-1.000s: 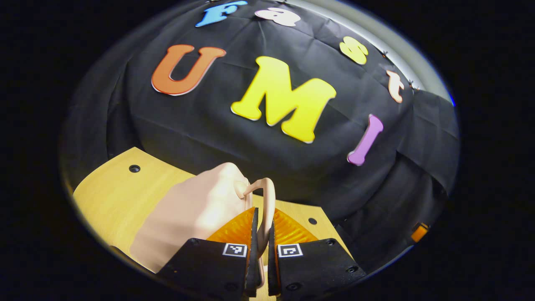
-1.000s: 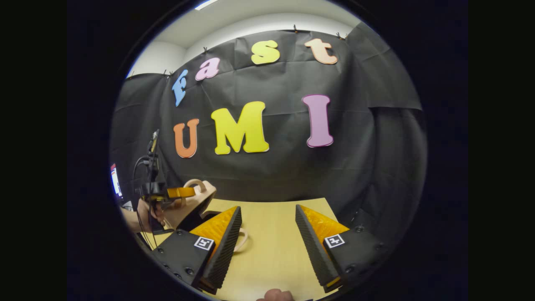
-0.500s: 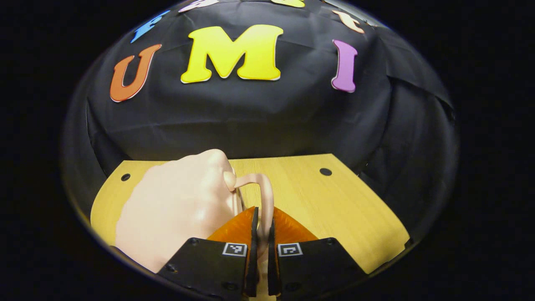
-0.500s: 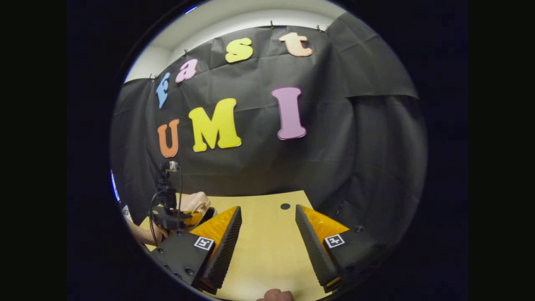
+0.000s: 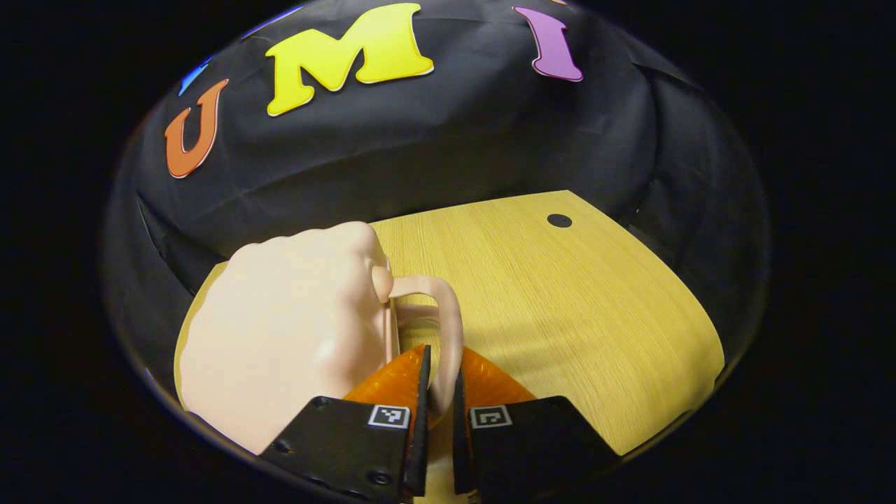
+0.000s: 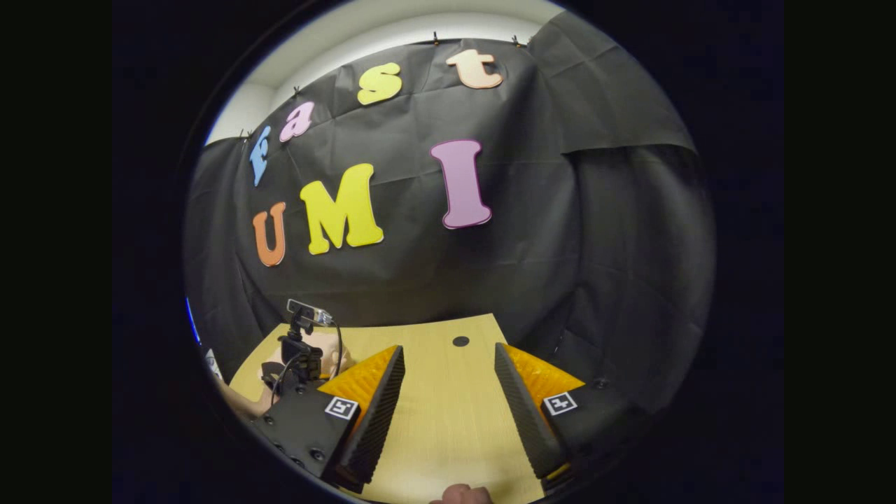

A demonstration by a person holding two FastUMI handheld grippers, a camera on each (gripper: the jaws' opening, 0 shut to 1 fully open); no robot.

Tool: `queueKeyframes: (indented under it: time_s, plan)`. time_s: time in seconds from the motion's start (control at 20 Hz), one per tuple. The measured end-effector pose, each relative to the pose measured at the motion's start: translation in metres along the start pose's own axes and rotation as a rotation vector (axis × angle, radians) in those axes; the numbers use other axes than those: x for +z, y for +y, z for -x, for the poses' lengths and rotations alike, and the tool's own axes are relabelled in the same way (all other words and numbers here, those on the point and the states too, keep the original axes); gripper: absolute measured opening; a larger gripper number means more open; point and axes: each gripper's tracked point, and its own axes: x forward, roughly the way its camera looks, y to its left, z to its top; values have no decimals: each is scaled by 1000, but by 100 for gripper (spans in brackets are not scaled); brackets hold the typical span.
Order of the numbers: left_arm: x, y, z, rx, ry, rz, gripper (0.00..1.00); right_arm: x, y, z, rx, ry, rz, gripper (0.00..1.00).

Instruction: First open the suitcase, pack the skin care products into it, and then close the suitcase.

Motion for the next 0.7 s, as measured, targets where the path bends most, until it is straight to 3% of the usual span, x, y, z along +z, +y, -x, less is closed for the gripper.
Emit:
queueKeyframes:
  time_s: [0.1, 0.15, 0.3, 0.4, 0.55, 0.7]
  plan:
    - [1, -11, 3, -38, 0, 36, 27, 3, 7, -4, 15, -1, 16, 78]
    - [2, -15, 6, -54, -7, 65, 39, 5, 11, -7, 25, -4, 23, 77]
    - [18, -6, 33, -56, -59, 107, 58, 11, 34, -18, 70, -8, 46, 77]
    - [43, -1, 58, -62, -155, 118, 85, 18, 55, -24, 106, -22, 77, 78]
    - [85, 20, 103, -42, -300, 124, 94, 30, 93, -37, 158, -45, 120, 77]
    - [126, 53, 149, 7, -452, 128, 94, 53, 138, -49, 205, -104, 151, 75]
